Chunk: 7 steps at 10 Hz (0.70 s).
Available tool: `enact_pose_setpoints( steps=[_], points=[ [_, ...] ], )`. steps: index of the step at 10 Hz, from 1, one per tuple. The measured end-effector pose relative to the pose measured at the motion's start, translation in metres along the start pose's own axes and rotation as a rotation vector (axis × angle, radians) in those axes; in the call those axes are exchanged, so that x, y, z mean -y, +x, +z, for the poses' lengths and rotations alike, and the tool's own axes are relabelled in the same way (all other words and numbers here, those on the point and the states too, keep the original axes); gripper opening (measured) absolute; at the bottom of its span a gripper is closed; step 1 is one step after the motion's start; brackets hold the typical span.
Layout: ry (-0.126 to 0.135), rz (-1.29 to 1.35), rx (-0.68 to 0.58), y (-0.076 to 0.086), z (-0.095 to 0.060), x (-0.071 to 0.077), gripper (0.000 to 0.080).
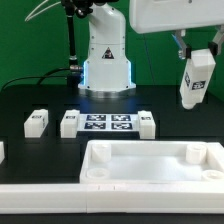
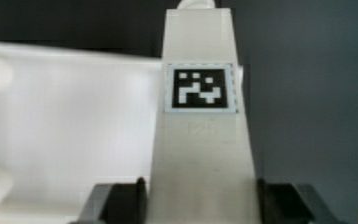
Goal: Assemble desk
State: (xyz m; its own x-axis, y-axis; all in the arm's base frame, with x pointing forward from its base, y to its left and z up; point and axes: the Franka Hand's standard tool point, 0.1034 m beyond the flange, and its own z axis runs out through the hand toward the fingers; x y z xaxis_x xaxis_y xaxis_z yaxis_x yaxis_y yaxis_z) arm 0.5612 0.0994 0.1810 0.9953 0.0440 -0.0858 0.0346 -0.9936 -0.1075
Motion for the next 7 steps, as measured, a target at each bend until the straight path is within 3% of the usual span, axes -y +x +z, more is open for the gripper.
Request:
enact_pose_setpoints(
  steps=[2, 3, 4, 5, 7],
  points=[
    [-0.009, -0.034, -0.133, 0.007, 0.006, -0.011, 0.0291],
    [-0.014, -0.049, -0.196, 0.023, -0.004, -0.016, 0.0291],
    [-0.034, -0.085, -0.308, 0.040, -0.025, -0.010, 0.0291],
    [-0.060, -0.143, -0.399, 0.046, -0.032, 0.002, 0.0291],
    [-0.046, -0.129, -0.526, 0.046, -0.029, 0.000, 0.0291]
  ],
)
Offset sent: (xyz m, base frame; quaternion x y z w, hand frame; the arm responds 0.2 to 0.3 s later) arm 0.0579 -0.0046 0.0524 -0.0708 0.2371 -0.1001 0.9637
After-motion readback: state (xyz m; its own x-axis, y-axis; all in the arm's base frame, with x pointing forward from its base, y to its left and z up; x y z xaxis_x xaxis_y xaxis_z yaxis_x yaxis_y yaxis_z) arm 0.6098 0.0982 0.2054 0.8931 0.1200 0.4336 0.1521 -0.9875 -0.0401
